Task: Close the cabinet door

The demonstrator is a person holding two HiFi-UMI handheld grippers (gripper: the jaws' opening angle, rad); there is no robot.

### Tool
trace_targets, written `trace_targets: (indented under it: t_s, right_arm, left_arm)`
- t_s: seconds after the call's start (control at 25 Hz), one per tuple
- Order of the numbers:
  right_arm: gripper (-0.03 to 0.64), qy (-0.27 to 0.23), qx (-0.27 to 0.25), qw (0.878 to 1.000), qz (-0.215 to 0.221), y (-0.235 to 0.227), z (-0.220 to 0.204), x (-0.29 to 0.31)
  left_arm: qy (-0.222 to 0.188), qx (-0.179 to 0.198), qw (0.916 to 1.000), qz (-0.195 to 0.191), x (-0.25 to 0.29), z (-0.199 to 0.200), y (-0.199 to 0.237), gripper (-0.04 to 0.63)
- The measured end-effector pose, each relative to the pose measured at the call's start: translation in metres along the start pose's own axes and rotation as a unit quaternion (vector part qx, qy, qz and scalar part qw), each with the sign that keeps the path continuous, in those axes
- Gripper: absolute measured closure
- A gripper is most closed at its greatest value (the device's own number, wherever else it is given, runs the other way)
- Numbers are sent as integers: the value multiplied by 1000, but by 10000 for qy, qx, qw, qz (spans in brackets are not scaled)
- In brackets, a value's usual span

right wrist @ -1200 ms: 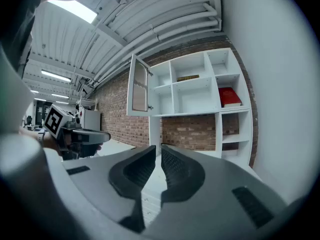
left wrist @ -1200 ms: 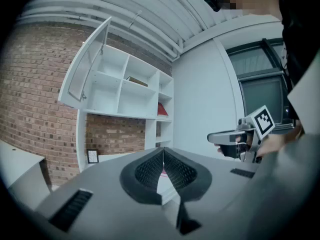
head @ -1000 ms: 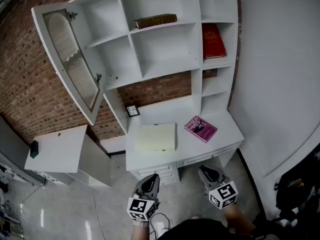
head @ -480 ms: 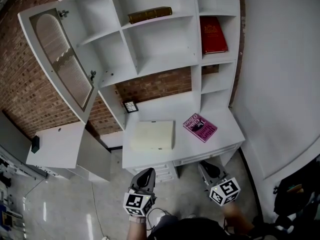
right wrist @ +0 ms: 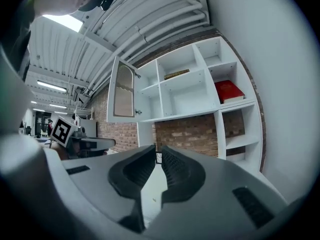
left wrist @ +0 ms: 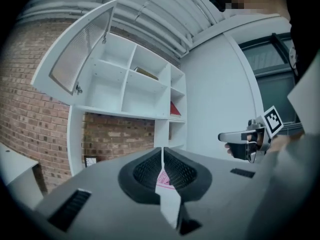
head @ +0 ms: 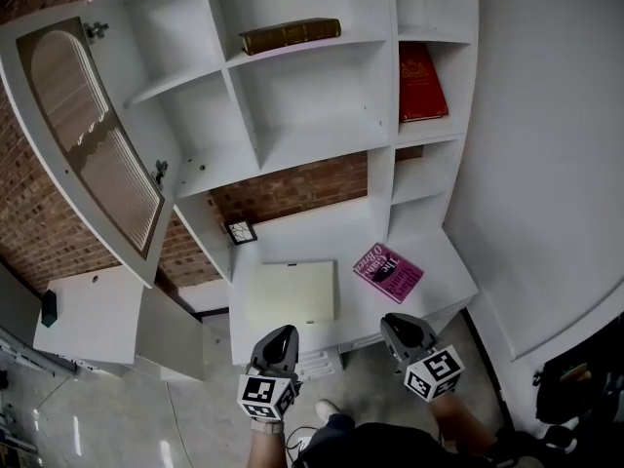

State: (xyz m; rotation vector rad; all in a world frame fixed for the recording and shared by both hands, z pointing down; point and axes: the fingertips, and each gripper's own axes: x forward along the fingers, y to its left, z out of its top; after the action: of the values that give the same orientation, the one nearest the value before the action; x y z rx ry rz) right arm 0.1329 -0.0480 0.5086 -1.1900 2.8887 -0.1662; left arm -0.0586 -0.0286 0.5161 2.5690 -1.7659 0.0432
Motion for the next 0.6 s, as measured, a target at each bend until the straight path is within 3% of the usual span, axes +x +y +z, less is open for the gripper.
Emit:
trace_targets:
  t_s: [0.36, 0.6]
  right_arm:
    - [571, -159, -197, 9996, -118, -13, 34, 117]
    - [571, -371, -188, 9989, 214, -3, 47, 191]
  left_arm:
    - [-238, -20, 9995, -186, 61, 17, 92, 584]
    - [-246, 55, 9997, 54, 63, 23, 146, 584]
